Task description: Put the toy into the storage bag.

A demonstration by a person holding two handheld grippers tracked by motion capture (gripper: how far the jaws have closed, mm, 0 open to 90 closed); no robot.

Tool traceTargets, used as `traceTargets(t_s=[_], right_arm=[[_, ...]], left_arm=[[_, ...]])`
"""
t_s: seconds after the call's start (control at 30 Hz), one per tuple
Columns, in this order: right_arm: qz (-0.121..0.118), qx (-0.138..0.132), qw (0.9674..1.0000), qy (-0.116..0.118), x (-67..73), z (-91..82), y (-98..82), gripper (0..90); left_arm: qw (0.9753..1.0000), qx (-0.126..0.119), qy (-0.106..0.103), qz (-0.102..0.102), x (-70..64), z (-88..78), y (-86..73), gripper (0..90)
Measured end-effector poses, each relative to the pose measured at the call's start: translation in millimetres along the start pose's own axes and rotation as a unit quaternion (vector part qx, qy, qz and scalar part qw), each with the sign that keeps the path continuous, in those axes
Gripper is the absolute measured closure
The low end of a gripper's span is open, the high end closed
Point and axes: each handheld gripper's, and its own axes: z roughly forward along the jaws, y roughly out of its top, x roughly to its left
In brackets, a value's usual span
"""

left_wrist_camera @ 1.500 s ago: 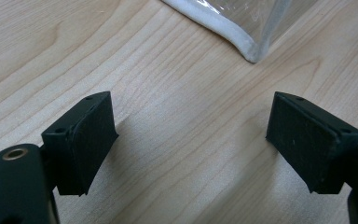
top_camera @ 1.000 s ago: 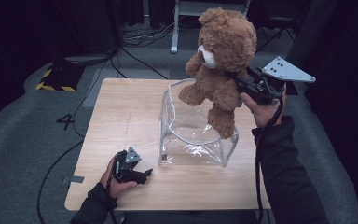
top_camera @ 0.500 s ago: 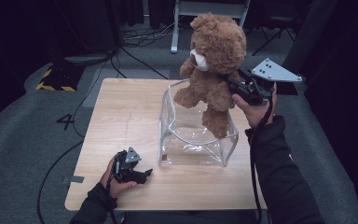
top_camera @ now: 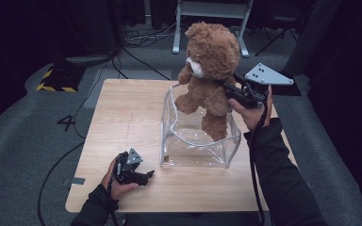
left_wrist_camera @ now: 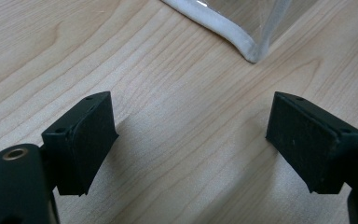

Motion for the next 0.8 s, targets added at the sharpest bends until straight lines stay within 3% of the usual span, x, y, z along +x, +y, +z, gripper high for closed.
traceTargets(t_s=[0.8], right_arm=[[-0.002, 0.022, 0.9994, 0.028, -1.1, 4.6, -25.7, 65.1]], left_arm=[[1.0, 0.0, -0.001, -0.001, -0.2, 0.1, -0.1, 15.8]])
